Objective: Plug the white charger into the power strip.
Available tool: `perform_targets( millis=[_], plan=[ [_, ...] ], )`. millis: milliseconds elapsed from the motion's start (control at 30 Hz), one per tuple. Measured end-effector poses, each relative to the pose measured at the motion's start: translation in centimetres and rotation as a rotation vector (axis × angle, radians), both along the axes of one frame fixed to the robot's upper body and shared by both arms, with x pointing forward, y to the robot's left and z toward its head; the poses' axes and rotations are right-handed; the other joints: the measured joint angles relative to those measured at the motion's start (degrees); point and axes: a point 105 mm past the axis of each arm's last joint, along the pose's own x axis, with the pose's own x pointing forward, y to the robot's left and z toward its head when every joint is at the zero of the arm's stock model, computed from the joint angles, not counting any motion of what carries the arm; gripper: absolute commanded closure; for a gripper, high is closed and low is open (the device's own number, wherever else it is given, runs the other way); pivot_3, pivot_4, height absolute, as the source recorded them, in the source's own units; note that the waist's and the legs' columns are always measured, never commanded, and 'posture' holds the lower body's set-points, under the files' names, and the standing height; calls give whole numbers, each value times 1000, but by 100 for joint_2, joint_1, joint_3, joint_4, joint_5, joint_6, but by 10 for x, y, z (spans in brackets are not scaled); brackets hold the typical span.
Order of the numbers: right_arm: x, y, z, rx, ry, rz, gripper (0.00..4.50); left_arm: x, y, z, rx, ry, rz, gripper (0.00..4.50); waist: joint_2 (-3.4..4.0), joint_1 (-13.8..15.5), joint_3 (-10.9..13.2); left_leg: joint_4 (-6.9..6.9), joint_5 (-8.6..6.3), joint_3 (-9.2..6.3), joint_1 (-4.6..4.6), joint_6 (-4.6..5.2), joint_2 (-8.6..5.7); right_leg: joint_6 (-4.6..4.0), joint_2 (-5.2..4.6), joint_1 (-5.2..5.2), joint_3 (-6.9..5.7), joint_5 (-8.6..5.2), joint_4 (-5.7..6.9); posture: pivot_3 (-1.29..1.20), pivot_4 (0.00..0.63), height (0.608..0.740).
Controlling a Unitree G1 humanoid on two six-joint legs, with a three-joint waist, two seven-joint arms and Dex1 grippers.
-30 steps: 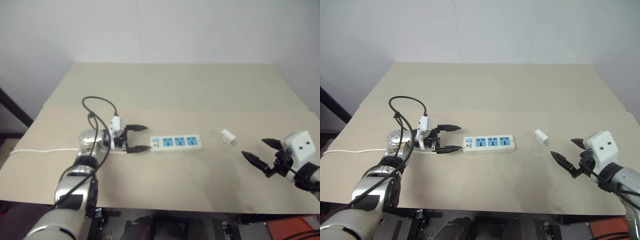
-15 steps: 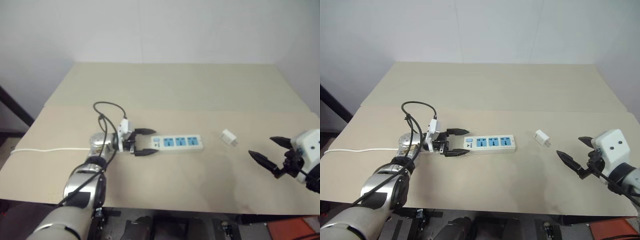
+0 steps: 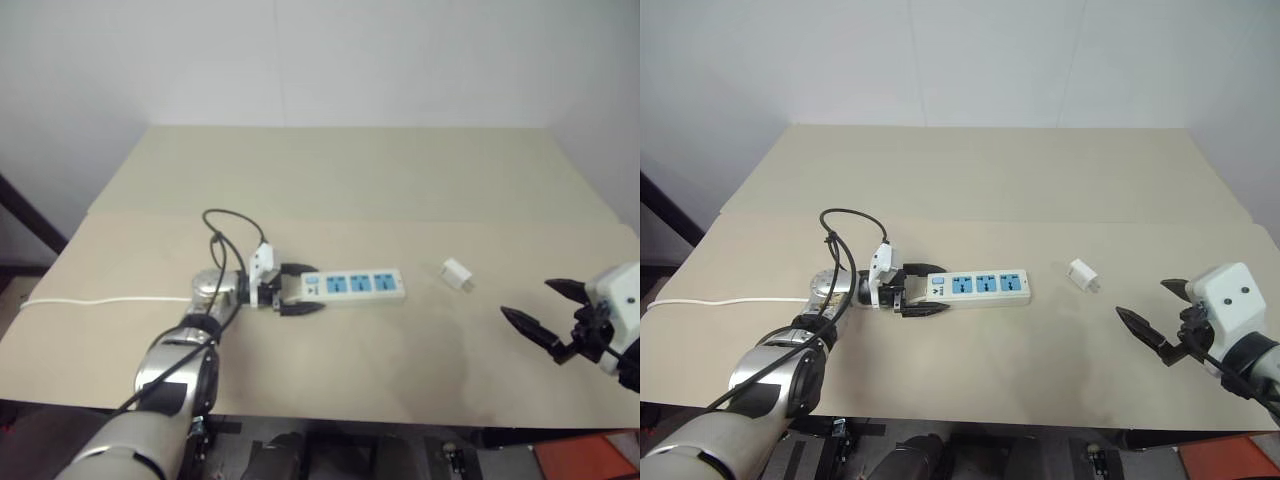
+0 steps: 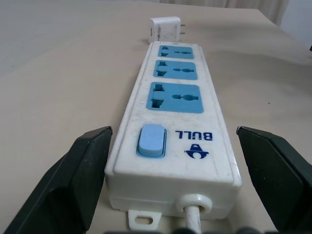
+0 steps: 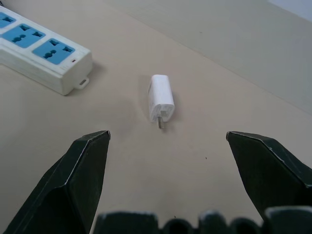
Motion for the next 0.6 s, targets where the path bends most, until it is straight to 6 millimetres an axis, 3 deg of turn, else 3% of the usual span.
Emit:
perform_targets(
  millis=[333,500,600],
  plan=[
    [-1,2,-1,9,3,-3,0,1,-3,-1,6,4,3,21,2,15,-1,0,-1,0,0,1,-1,0,-1,1,0,0,0,0,150,740],
    [-1,1,-1,14,-4,-14,0,1,-3,-2,14,3,7,1175,3,14,-2,0,-1,0,2,1,-1,0,-1,3,0,0,0,0,150,740],
    [0,2,0,14,-10,-13,0,2,-3,-2,19,-2,15,1240,3,14,-2,0,-1,0,2,2,-1,1,-1,2,-1,0,0,0,150,740]
  ],
)
